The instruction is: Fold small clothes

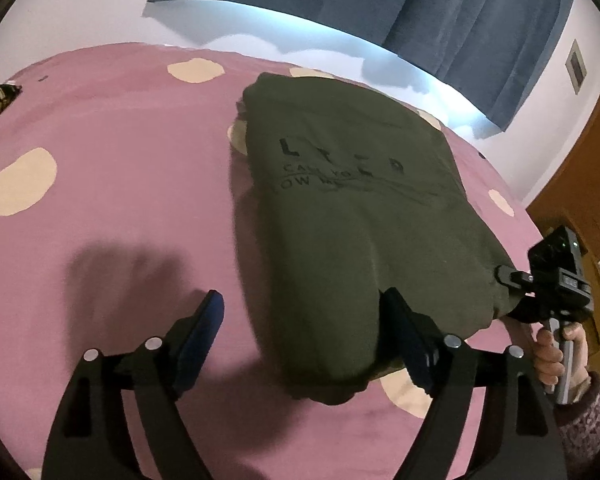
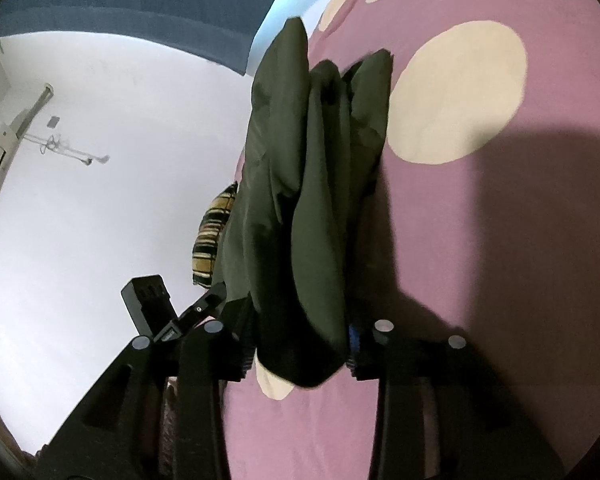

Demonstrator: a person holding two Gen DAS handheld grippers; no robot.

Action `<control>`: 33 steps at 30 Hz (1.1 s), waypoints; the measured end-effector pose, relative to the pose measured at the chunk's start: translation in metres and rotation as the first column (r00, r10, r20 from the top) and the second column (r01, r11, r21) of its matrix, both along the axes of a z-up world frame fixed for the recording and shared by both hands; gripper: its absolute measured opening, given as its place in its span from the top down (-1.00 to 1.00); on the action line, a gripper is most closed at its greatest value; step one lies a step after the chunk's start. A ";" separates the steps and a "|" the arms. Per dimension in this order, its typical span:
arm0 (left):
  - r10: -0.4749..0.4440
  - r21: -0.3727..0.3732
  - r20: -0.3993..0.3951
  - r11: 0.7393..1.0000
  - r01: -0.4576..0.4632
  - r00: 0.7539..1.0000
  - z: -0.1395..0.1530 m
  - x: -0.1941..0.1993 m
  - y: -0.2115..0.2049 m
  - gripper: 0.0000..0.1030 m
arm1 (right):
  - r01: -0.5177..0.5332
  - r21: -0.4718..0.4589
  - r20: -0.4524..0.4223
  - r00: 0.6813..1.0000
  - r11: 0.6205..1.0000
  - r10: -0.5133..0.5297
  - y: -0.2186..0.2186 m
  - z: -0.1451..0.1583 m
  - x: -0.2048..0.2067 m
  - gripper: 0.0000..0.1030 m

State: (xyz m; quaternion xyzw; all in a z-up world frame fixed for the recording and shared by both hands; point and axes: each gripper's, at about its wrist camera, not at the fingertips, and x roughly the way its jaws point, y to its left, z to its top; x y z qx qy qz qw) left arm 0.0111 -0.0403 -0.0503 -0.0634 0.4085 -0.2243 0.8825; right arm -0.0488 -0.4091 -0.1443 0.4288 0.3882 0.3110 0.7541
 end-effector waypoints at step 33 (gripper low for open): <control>0.248 0.245 0.160 0.928 -0.282 0.955 0.022 -0.091 -0.011 -0.65 | 0.173 -0.474 0.103 0.985 0.863 -0.141 0.040 0.033 -0.072 -0.73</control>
